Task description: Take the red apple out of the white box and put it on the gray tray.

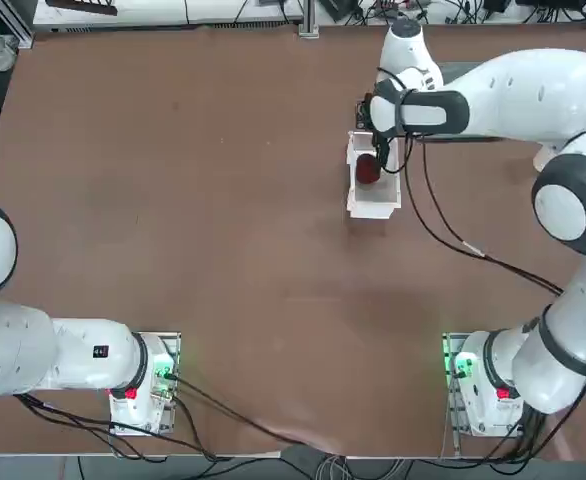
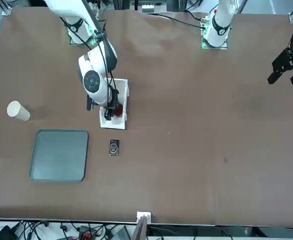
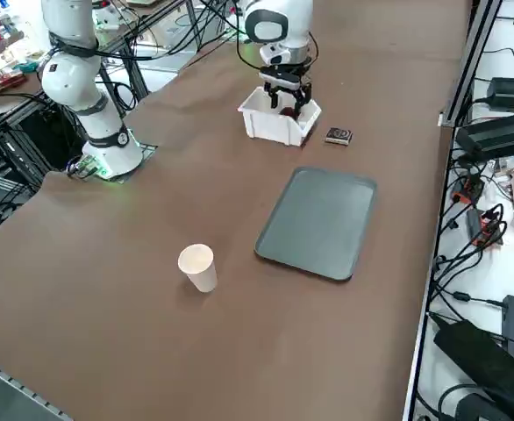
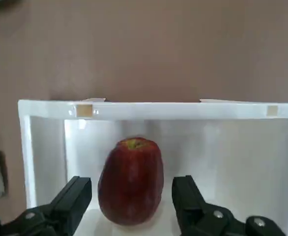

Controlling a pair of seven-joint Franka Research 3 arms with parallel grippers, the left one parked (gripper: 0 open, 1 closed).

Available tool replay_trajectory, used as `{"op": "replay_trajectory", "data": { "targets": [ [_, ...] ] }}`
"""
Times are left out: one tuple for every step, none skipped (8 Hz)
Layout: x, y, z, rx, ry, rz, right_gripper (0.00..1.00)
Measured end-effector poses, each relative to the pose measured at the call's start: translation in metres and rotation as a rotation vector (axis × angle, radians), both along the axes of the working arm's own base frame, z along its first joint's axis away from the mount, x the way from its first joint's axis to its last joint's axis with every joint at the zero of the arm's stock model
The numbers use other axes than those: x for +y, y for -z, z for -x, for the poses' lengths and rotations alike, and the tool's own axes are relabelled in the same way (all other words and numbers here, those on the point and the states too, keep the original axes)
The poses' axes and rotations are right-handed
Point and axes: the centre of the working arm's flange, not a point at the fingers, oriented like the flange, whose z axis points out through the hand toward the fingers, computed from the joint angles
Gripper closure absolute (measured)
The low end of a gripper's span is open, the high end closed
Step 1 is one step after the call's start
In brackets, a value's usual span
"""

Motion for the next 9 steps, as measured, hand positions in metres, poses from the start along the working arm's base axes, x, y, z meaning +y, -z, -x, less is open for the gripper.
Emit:
{"op": "replay_trajectory", "data": {
  "targets": [
    [0.001,0.0,-0.001,-0.012,-0.003,-0.003,0.0],
    [0.001,0.001,-0.002,-0.023,-0.005,-0.006,0.0],
    [0.002,0.004,-0.003,-0.028,-0.006,-0.006,0.0],
    [0.002,0.007,-0.003,-0.029,-0.007,-0.005,0.0],
    [0.001,0.01,-0.003,-0.028,-0.009,-0.002,0.0],
    [0.001,0.013,-0.003,-0.026,-0.011,0.001,0.0],
    [0.001,0.015,-0.002,-0.024,-0.012,0.003,0.0],
    [0.001,0.017,-0.002,-0.021,-0.013,0.006,0.0],
    [0.0,0.019,-0.002,-0.02,-0.015,0.01,0.0]
  ]
}}
